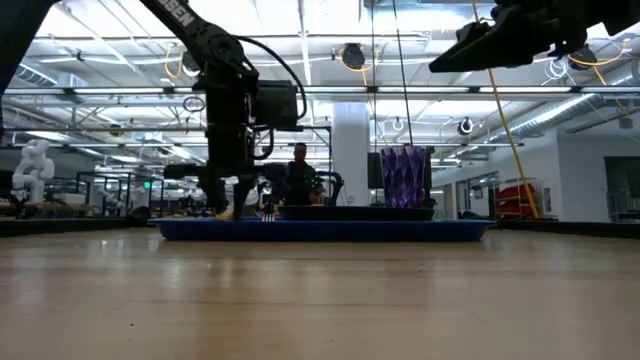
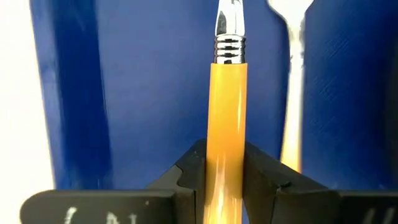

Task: Pick and place plate/cup/fork/spoon on tray
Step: Put the yellow spoon on the blue serving tray to the left of the orange fork

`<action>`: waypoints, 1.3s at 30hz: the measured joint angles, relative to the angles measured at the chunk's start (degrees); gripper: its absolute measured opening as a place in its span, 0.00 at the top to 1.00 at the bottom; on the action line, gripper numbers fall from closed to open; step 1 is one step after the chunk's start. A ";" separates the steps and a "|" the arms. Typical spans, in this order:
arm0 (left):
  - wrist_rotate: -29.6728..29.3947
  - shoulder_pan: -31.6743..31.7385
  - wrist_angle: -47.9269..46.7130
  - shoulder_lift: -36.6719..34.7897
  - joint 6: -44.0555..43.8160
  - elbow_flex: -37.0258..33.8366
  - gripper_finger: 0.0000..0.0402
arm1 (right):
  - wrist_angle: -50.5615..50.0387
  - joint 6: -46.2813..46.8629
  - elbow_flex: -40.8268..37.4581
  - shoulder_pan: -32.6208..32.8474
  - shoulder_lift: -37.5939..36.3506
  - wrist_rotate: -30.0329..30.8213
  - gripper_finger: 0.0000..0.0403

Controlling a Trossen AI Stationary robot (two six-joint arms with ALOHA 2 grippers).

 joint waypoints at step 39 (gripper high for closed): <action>0.65 0.26 0.09 2.44 -2.29 0.08 0.81 | -3.06 2.05 0.02 1.55 -0.02 -0.02 0.51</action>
